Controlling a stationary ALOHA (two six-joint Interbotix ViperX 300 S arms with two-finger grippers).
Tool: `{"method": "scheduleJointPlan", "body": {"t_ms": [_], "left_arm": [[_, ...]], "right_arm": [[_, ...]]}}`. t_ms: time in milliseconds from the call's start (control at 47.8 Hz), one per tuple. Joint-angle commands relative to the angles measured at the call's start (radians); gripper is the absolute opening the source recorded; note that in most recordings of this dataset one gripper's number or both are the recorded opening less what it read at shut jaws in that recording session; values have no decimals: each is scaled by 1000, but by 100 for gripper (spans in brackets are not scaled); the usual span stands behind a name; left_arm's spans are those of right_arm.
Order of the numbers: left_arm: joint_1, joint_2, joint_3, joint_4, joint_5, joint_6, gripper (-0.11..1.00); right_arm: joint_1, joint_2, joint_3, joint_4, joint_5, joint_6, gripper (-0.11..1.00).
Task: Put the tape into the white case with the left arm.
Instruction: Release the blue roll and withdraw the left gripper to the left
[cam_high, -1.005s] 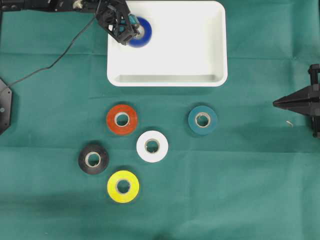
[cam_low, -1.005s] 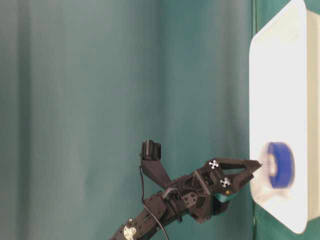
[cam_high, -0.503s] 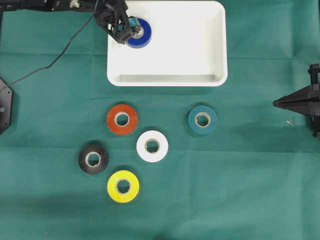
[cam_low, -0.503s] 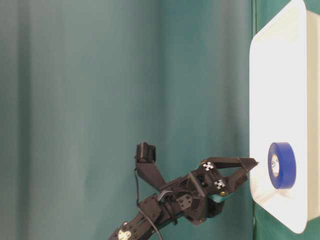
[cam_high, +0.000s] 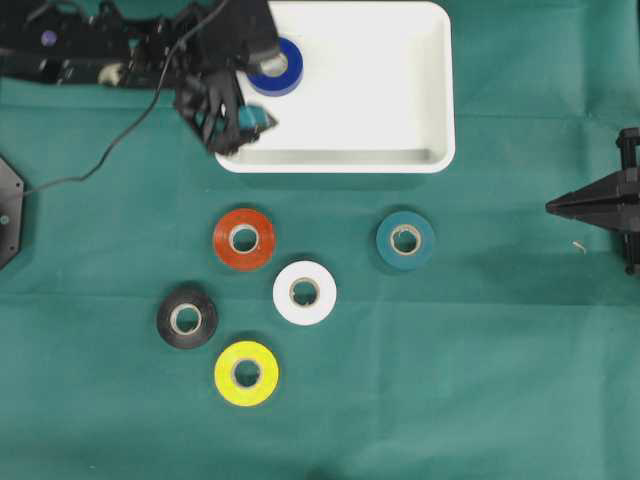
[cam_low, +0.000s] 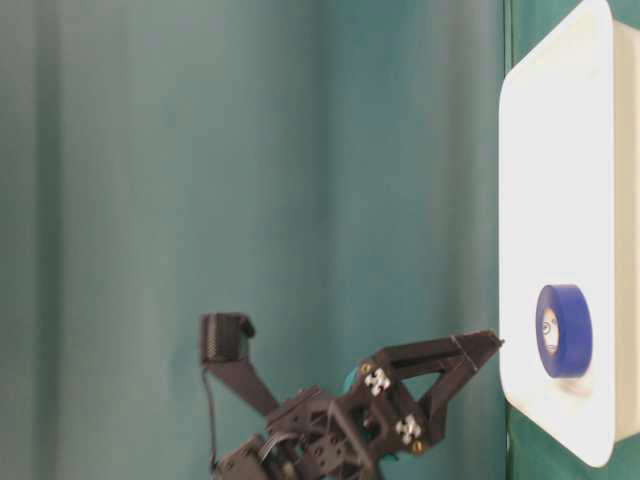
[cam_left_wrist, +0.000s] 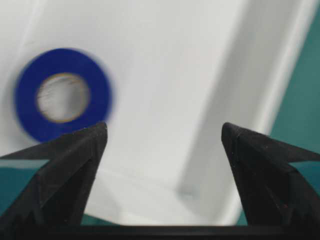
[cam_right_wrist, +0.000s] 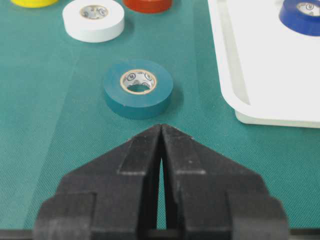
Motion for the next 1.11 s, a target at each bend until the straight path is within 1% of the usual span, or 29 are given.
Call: {"method": "scheduleJointPlan", "body": {"t_ms": [0,126,335,712,963,1089], "left_arm": [[-43,-51,8,-2,-28,-3,97],[-104,-84,46,-2,-77,-2,97],[-183,-118,91,-2,-156,-2,97],[-305,-201,187,-2,-227,-3,97],[-364,-259,279,-2,-311,3,97],[-370,-288,321,-2,-327,0,97]], "right_arm": [[0,6,-11,-2,-6,3,-9],[0,6,-11,-2,-6,3,-9],[0,6,-11,-2,-6,3,-9],[-2,5,-11,-2,-5,3,-9],[0,5,-11,-2,-6,3,-9],[0,5,-11,-2,-6,3,-9]]}}
